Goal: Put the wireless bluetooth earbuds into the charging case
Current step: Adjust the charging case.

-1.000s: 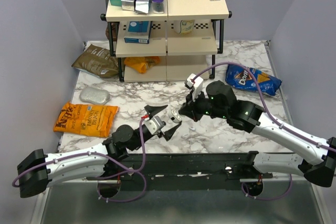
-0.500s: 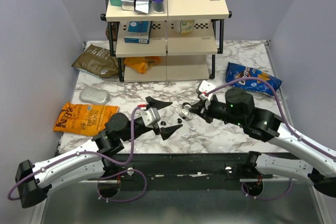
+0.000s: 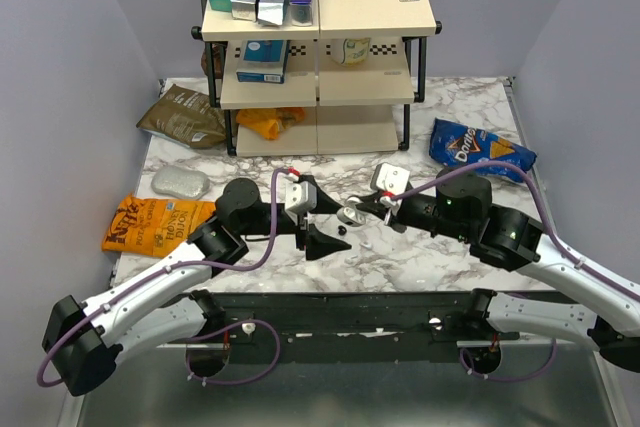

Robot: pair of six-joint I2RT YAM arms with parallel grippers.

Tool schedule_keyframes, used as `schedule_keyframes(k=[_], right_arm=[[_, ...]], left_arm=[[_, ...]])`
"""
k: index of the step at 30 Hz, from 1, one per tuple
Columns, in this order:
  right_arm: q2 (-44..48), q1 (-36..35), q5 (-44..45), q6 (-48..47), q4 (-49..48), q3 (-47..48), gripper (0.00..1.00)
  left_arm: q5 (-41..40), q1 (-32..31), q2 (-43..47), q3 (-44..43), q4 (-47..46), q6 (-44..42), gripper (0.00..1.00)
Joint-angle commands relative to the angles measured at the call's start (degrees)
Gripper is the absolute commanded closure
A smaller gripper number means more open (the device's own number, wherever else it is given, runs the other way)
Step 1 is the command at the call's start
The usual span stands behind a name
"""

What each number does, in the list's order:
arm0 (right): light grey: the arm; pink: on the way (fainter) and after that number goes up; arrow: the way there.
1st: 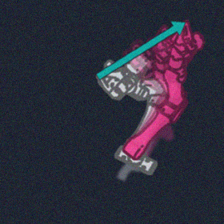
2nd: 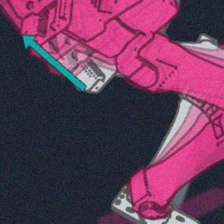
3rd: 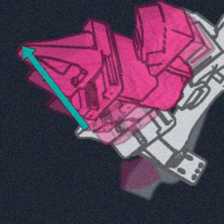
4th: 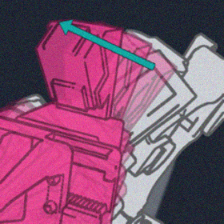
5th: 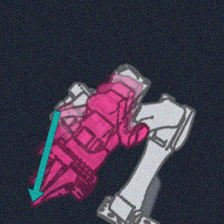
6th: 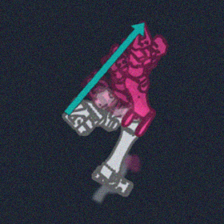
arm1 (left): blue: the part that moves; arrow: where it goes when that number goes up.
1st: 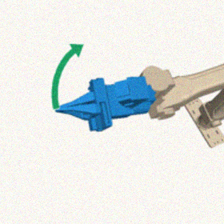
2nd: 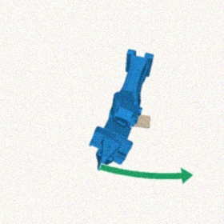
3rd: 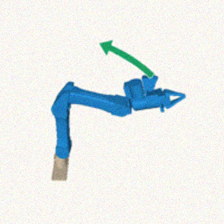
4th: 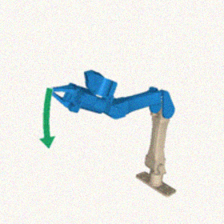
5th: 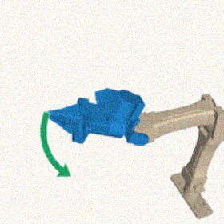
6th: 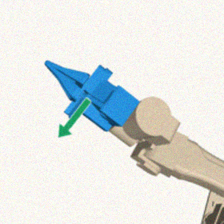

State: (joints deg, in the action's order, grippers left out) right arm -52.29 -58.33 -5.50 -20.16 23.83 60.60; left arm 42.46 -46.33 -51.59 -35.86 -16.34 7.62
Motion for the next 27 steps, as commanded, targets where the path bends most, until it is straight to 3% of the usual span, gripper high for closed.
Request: schedule_keyframes(k=[1,4,11,21,27], right_arm=[[0.5,-1.3,-0.6,-3.2,1.3,0.7,0.99],[0.2,-1.8,-0.5,-3.8,1.6,0.9,0.99],[-1.8,-2.6,0.8,-3.6,1.3,1.5,0.99],[-3.2,-2.9,1.6,-3.2,0.4,1.7,0.99],[-3.3,-2.9,2.0,-2.9,0.0,1.6,0.99]], left_arm=[[6.8,1.8,-1.1,-2.6,-1.2,0.8,0.19],[7.2,2.6,-1.8,-3.0,-1.8,1.1,0.20],[7.1,2.9,-3.2,-2.7,-4.4,2.6,0.34],[6.7,3.0,-4.0,-1.1,-7.5,4.0,0.46],[6.8,3.0,-4.0,0.2,-8.0,4.4,0.50]])
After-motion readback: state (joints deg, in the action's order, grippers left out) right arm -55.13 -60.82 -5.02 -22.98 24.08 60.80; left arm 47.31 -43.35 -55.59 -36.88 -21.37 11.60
